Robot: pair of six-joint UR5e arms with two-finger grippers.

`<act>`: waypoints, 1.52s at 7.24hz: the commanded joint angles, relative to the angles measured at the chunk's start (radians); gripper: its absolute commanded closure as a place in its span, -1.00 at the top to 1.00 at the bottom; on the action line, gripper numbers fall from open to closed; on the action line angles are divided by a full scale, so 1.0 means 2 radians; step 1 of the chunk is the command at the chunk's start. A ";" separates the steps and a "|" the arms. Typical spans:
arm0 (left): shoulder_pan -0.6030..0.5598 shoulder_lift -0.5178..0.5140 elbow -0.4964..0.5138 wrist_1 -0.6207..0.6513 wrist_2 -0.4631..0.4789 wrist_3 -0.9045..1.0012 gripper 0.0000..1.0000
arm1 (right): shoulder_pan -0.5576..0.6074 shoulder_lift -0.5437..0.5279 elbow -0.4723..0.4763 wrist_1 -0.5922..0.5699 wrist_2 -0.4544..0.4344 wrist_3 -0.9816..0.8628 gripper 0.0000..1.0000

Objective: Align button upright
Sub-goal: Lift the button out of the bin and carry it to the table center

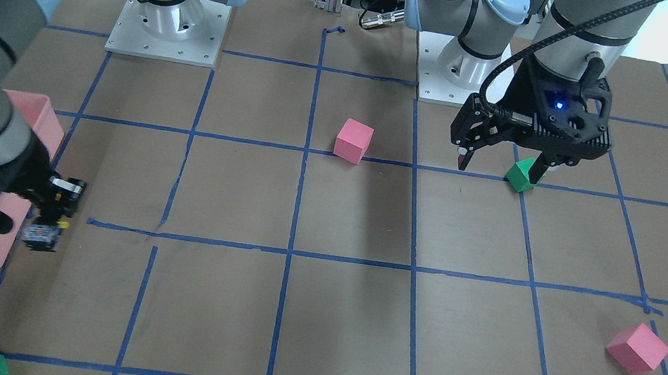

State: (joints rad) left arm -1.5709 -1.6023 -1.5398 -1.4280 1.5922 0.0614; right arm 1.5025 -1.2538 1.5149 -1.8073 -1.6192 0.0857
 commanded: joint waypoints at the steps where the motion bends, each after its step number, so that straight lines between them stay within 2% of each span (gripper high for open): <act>1: 0.000 0.000 0.000 0.000 0.000 0.000 1.00 | 0.107 0.048 -0.007 -0.055 0.045 0.141 -1.00; 4: 0.001 0.000 0.000 0.000 0.000 0.000 1.00 | 0.174 0.130 -0.010 -0.150 0.071 0.222 -1.00; 8: 0.002 0.000 0.000 0.000 0.000 0.000 1.00 | 0.196 0.179 -0.035 -0.169 0.100 0.219 -1.00; 11: 0.004 0.000 0.001 0.000 0.000 0.004 1.00 | 0.201 0.187 -0.036 -0.170 0.102 0.201 -0.97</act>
State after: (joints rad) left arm -1.5647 -1.6030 -1.5397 -1.4275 1.5923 0.0668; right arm 1.9020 -0.8892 1.4446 -2.1467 -1.4160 0.5116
